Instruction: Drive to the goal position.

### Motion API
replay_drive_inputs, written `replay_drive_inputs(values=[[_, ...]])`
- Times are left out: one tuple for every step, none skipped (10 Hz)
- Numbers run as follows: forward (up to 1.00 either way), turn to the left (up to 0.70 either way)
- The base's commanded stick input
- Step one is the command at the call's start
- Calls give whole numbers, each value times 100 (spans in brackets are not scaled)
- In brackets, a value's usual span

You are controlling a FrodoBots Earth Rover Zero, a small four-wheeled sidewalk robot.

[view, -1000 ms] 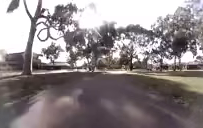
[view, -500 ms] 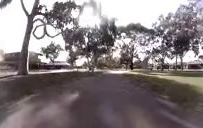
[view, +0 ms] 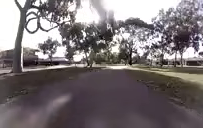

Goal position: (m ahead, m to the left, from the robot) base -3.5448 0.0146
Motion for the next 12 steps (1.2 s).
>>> replay_drive_inputs(values=[[0, 100], [0, 100], [0, 100], [0, 100], [0, 100], [0, 100], [0, 100], [0, 100], [0, 100], [0, 100], [0, 100], [0, 100]])
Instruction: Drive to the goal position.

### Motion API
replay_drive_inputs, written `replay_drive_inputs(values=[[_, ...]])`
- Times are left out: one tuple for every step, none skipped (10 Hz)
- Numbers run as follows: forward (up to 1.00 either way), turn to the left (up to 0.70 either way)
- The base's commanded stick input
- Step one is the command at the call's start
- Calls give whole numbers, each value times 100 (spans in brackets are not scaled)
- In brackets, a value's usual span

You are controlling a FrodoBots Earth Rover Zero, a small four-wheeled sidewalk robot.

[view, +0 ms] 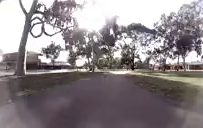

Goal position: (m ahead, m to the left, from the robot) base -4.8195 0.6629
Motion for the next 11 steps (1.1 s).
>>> replay_drive_inputs(values=[[0, 100], [0, 100], [0, 100], [0, 100], [0, 100], [0, 100], [0, 100], [0, 100], [0, 100], [0, 100], [0, 100]])
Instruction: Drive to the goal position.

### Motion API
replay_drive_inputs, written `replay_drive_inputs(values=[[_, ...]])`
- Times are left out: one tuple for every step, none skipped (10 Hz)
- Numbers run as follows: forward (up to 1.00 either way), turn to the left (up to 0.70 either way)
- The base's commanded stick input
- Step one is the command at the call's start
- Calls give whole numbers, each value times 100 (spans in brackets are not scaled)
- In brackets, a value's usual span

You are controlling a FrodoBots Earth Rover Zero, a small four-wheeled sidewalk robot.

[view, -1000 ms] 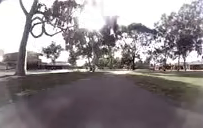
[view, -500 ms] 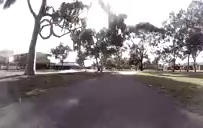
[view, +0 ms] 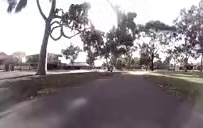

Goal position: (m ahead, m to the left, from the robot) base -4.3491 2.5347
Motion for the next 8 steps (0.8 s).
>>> replay_drive_inputs(values=[[0, 100], [0, 100], [0, 100], [0, 100], [0, 100], [0, 100], [0, 100], [0, 100]])
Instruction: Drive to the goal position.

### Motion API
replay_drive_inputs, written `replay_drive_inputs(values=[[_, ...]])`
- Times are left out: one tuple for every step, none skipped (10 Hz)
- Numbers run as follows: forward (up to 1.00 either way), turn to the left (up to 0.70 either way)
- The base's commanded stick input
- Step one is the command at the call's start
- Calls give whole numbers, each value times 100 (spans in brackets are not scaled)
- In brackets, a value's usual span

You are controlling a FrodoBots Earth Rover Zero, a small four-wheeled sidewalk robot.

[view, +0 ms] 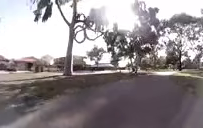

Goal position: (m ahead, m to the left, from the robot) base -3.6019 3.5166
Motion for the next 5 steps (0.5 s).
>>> replay_drive_inputs(values=[[0, 100], [0, 100], [0, 100], [0, 100], [0, 100]])
